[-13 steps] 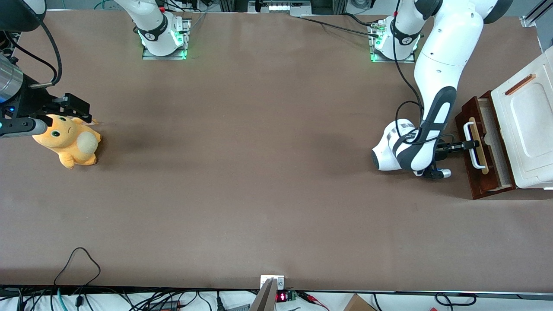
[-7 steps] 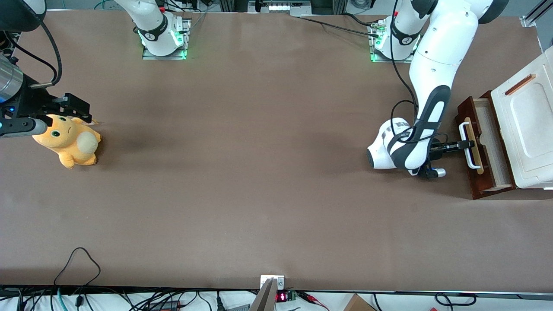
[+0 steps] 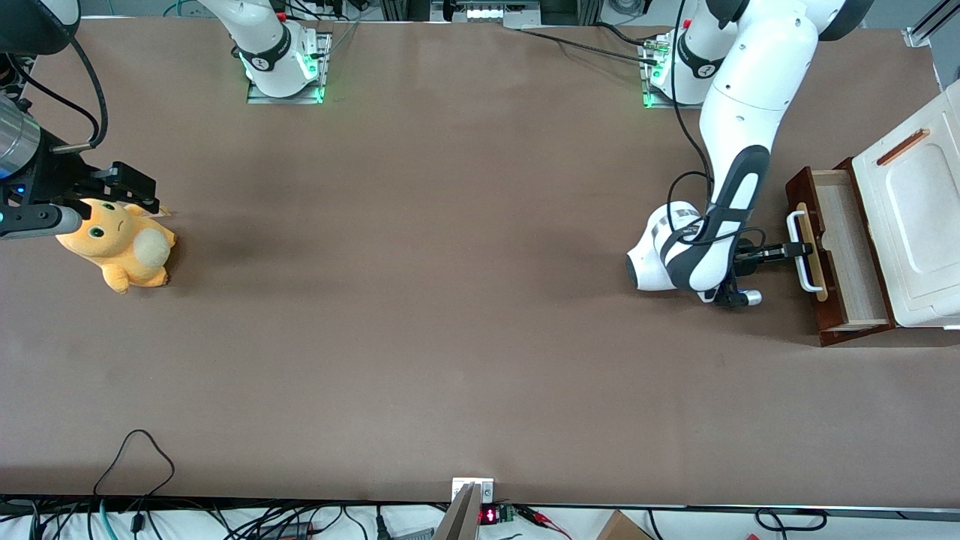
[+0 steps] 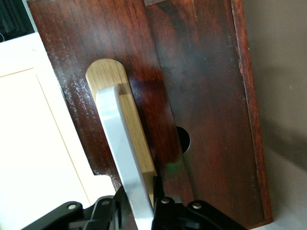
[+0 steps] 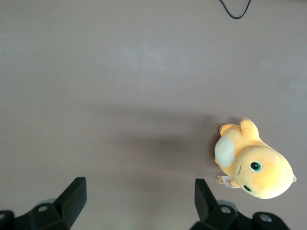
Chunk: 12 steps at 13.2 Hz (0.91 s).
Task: Open lower drawer with left arm only
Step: 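Pull the handle with the left gripper, sliding the drawer out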
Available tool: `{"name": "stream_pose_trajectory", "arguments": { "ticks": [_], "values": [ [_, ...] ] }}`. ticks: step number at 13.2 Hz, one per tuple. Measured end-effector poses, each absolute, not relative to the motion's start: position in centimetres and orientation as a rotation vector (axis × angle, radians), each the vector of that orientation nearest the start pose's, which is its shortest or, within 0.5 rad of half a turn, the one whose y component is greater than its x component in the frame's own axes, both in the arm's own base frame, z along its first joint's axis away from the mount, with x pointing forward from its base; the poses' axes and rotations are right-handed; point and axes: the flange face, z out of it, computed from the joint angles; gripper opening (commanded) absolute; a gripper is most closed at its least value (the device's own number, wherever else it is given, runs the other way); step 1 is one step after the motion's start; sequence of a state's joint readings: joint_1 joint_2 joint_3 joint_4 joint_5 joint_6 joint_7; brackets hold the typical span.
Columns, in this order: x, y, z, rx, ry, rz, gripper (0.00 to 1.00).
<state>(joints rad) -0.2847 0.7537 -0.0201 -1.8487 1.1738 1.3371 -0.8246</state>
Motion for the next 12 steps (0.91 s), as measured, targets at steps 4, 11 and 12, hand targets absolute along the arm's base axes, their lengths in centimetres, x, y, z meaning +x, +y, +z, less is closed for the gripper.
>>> {"name": "stream_pose_trajectory", "arguments": {
  "ticks": [4,11,12],
  "values": [
    [54.1,-6.6,14.1,-1.589,0.089,0.315,0.18],
    [53.7,-8.0,14.1,-1.591,0.099,0.303,0.17],
    [53.7,-8.0,14.1,-1.591,0.099,0.303,0.17]
  ]
}}
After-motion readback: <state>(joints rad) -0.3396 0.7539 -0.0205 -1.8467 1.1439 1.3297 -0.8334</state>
